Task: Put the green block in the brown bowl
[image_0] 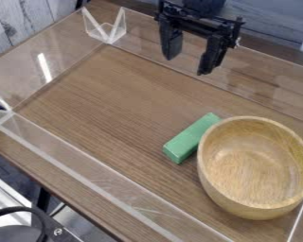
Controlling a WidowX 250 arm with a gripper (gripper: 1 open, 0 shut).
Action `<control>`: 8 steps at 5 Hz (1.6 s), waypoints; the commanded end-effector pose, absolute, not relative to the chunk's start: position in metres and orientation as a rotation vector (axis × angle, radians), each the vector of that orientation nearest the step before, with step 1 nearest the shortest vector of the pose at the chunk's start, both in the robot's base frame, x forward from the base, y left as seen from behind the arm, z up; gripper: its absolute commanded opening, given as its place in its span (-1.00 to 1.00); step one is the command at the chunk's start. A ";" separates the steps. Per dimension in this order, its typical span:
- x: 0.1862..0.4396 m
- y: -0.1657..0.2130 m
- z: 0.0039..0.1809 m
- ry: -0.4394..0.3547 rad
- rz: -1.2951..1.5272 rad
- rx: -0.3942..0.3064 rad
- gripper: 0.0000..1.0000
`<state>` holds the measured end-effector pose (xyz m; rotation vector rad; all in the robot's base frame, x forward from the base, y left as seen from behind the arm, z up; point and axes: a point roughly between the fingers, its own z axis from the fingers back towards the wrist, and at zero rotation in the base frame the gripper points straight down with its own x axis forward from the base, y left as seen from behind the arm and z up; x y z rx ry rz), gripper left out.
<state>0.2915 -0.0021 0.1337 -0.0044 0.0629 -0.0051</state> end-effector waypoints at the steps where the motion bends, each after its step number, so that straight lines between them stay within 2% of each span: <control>1: 0.285 -0.003 0.124 0.088 -0.053 -0.003 1.00; 4: 0.250 -0.011 0.078 0.136 -0.382 -0.010 1.00; 6: 0.251 -0.014 0.053 0.147 -0.449 -0.025 1.00; 8: 0.263 -0.014 0.043 0.121 -0.473 -0.026 1.00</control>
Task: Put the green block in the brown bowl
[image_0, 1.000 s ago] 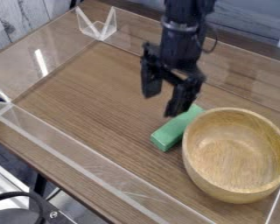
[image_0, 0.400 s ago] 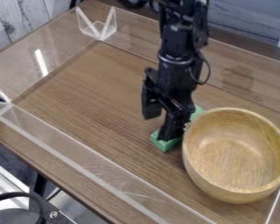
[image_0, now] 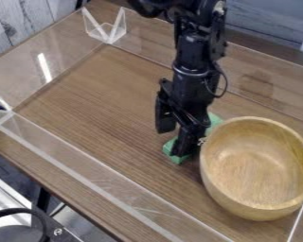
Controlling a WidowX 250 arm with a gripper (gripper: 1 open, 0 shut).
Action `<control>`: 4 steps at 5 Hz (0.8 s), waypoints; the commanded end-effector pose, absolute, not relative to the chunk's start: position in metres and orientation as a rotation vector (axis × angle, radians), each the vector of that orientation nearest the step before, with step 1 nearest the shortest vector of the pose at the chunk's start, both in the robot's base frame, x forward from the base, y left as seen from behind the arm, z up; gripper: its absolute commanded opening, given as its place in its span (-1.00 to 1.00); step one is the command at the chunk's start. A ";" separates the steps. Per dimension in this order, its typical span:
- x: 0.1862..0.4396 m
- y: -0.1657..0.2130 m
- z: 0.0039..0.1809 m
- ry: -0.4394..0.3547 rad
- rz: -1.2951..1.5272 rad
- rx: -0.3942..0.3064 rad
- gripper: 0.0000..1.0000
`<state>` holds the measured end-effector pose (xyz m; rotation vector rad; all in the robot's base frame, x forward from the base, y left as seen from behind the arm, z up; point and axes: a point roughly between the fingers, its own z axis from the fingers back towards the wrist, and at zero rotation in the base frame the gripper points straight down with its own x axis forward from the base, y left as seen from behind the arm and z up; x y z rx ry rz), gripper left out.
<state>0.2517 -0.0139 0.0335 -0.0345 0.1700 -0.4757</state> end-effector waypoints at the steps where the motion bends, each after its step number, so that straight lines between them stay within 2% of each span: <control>1: 0.266 -0.013 0.044 0.107 -0.483 -0.028 1.00; 4: 0.272 -0.012 0.048 0.068 -0.504 -0.034 1.00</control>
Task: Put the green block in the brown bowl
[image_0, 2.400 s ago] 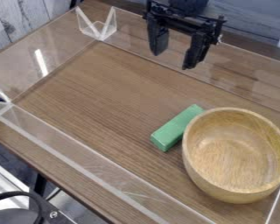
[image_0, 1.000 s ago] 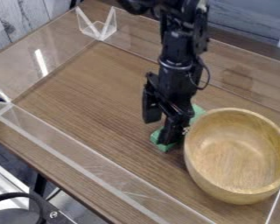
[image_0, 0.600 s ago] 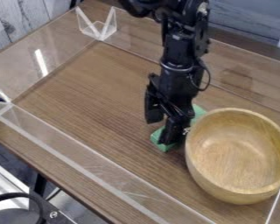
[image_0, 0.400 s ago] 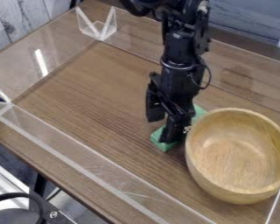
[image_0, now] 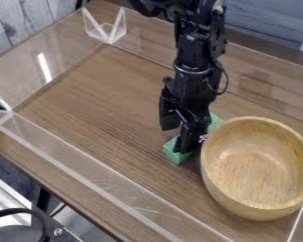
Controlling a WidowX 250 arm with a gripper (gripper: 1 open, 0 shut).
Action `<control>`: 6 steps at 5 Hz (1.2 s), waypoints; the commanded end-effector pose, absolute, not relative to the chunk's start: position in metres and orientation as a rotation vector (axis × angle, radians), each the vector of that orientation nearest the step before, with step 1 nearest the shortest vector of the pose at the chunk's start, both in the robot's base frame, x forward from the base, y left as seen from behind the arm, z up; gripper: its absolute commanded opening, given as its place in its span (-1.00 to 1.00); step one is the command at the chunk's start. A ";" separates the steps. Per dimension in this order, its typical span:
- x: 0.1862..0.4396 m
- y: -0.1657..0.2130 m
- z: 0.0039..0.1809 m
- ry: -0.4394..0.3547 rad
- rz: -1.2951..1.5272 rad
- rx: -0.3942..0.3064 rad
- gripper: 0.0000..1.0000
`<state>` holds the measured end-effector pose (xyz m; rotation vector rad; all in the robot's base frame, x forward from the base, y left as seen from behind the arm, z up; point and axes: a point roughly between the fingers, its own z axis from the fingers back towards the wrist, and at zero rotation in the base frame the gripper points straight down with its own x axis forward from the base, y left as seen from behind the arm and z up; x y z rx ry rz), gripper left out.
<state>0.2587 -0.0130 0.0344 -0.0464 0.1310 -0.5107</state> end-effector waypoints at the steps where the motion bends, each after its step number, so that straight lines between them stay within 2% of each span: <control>1: 0.273 -0.011 0.049 0.058 -0.508 -0.035 1.00; 6: 0.270 -0.010 0.054 0.018 -0.517 -0.043 1.00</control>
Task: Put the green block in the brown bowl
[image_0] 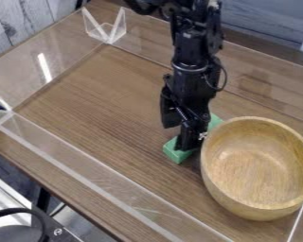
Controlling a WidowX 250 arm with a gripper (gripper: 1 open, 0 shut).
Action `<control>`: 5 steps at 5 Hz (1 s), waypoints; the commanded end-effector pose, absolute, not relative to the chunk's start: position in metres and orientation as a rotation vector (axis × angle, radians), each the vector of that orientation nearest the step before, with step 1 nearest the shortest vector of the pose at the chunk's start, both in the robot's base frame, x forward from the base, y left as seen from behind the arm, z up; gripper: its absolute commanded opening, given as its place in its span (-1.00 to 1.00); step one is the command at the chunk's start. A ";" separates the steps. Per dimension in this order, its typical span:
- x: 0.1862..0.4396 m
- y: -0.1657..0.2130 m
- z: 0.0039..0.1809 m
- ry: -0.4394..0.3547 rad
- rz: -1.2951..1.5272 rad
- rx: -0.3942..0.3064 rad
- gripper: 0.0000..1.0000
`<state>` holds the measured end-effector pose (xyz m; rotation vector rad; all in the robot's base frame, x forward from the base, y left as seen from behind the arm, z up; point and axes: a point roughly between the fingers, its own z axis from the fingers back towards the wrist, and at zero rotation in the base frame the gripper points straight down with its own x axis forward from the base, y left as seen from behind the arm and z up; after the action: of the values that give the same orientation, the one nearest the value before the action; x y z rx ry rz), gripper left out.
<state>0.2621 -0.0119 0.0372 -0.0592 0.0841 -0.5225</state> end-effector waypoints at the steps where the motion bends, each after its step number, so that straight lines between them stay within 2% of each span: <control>1: 0.269 -0.011 0.053 0.015 -0.516 -0.044 1.00; 2: 0.269 -0.011 0.054 0.011 -0.516 -0.044 1.00; 5: 0.267 -0.012 0.032 0.025 -0.520 -0.061 1.00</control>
<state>0.2629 -0.0141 0.0275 -0.0692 0.0456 -0.5207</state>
